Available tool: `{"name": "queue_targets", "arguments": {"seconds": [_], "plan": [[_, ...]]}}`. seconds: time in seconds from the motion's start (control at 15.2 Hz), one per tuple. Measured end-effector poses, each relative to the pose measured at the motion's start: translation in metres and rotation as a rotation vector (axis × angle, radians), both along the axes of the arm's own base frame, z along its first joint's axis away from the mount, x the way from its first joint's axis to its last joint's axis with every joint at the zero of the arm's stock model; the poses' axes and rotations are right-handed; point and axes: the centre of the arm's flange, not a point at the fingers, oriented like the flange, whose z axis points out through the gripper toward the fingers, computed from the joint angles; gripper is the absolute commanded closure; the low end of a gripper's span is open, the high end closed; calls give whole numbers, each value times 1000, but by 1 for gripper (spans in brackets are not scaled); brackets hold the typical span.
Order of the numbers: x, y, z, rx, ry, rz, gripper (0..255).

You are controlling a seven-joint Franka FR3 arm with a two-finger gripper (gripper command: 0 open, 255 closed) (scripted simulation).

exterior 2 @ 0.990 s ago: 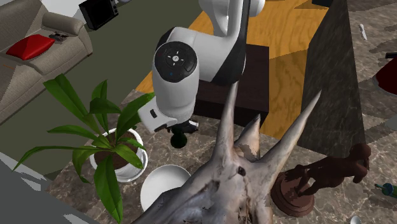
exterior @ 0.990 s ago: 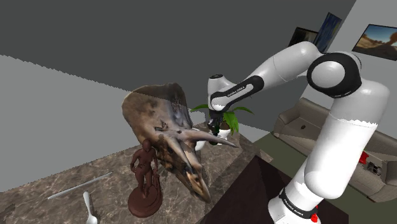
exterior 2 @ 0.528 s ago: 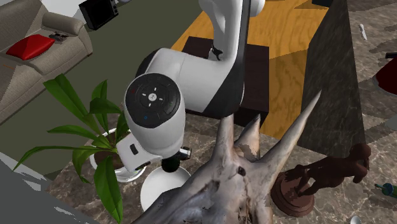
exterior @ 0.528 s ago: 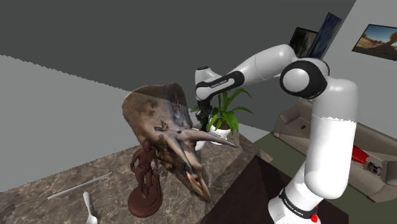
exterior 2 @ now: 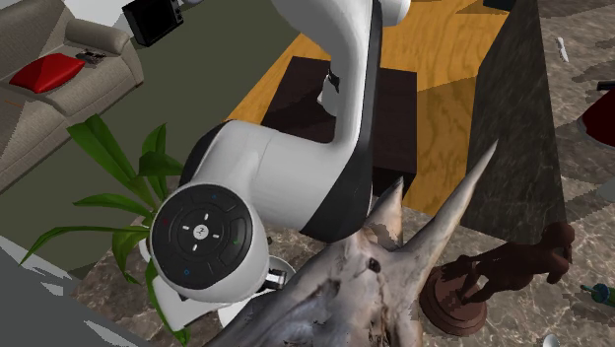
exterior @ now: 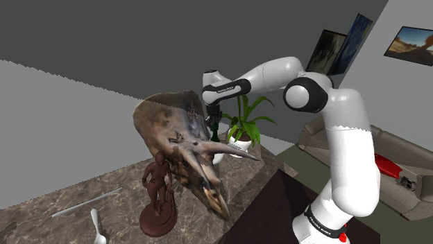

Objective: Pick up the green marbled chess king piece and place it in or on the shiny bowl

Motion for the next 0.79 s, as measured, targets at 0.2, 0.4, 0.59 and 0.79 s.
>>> {"name": "queue_targets", "arguments": {"seconds": [0.2, 0.4, 0.59, 0.79], "plan": [[1, 0, -16, 1, 1, 1, 255], [2, 1, -31, 1, 1, 1, 255], [2, 1, -39, 0, -4, 0, 255], [2, -1, -43, -4, -1, -6, 255]]}}
